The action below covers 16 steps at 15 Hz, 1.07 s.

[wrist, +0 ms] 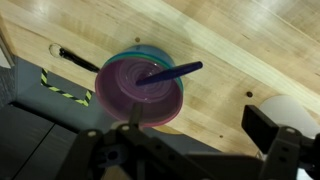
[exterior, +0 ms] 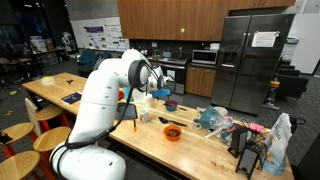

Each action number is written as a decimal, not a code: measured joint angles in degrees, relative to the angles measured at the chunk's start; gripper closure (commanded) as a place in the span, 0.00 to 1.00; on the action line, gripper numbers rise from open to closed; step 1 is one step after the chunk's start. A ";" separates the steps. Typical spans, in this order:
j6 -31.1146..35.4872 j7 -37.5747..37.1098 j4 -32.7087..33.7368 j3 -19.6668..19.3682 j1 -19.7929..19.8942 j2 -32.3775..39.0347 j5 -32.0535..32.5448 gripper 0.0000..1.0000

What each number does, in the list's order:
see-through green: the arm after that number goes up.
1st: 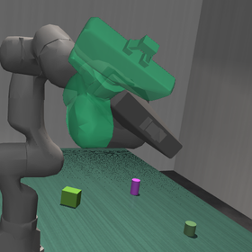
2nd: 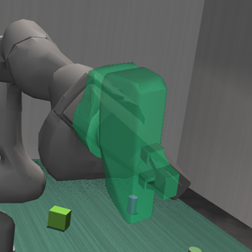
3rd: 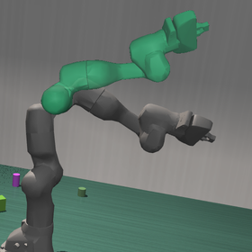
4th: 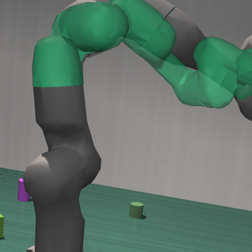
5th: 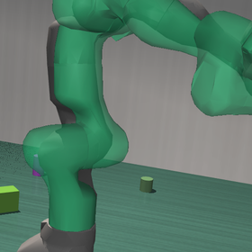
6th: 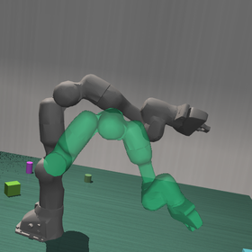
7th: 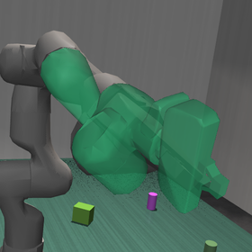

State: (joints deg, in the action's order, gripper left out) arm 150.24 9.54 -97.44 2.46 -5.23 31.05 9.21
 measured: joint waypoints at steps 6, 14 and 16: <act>-0.03 -0.02 0.45 -0.67 -0.22 1.43 1.28 0.00; -0.35 -0.14 1.23 -1.51 -0.91 2.80 3.12 0.32; -0.77 -0.10 1.52 -1.54 -0.94 3.08 3.36 0.48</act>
State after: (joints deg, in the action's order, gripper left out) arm 149.47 9.45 -95.93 0.92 -6.17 34.13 12.58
